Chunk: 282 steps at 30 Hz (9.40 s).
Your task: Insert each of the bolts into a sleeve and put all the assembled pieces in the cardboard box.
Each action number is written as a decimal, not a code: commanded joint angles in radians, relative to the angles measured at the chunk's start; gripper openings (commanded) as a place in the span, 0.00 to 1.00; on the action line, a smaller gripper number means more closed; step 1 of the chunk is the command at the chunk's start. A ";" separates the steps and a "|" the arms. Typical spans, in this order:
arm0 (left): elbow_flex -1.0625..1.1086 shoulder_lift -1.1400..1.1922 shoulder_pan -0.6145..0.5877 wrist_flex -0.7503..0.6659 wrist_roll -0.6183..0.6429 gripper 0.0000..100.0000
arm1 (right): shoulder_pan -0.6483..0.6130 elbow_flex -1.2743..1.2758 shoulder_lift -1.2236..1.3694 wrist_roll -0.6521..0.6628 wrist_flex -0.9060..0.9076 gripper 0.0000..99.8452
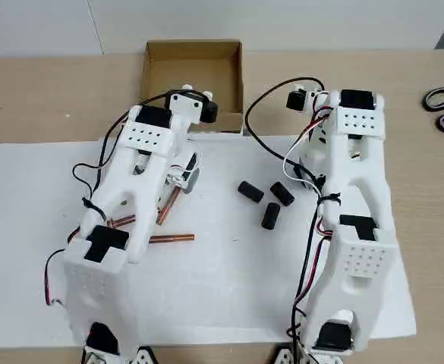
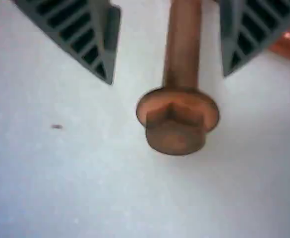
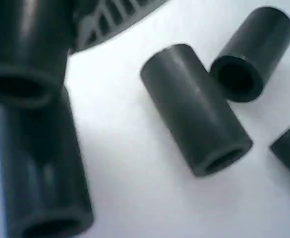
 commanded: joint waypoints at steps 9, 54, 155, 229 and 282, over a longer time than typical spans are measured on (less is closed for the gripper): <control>-0.010 0.098 -0.014 -0.044 0.006 0.14 | 0.012 -0.011 -0.094 -0.008 0.015 0.00; -0.124 -0.626 0.046 0.192 0.094 0.00 | -0.234 0.609 -1.211 -0.015 0.016 0.00; 1.678 -2.190 0.216 -0.922 0.710 0.00 | -0.809 2.073 -2.301 -0.163 -1.127 0.00; 1.712 -2.191 0.344 -0.646 0.520 0.23 | -0.805 2.036 -2.299 -0.112 -1.170 0.00; 1.916 -2.191 -0.230 -0.729 0.377 0.01 | -0.390 1.666 -1.836 -0.427 -1.023 0.00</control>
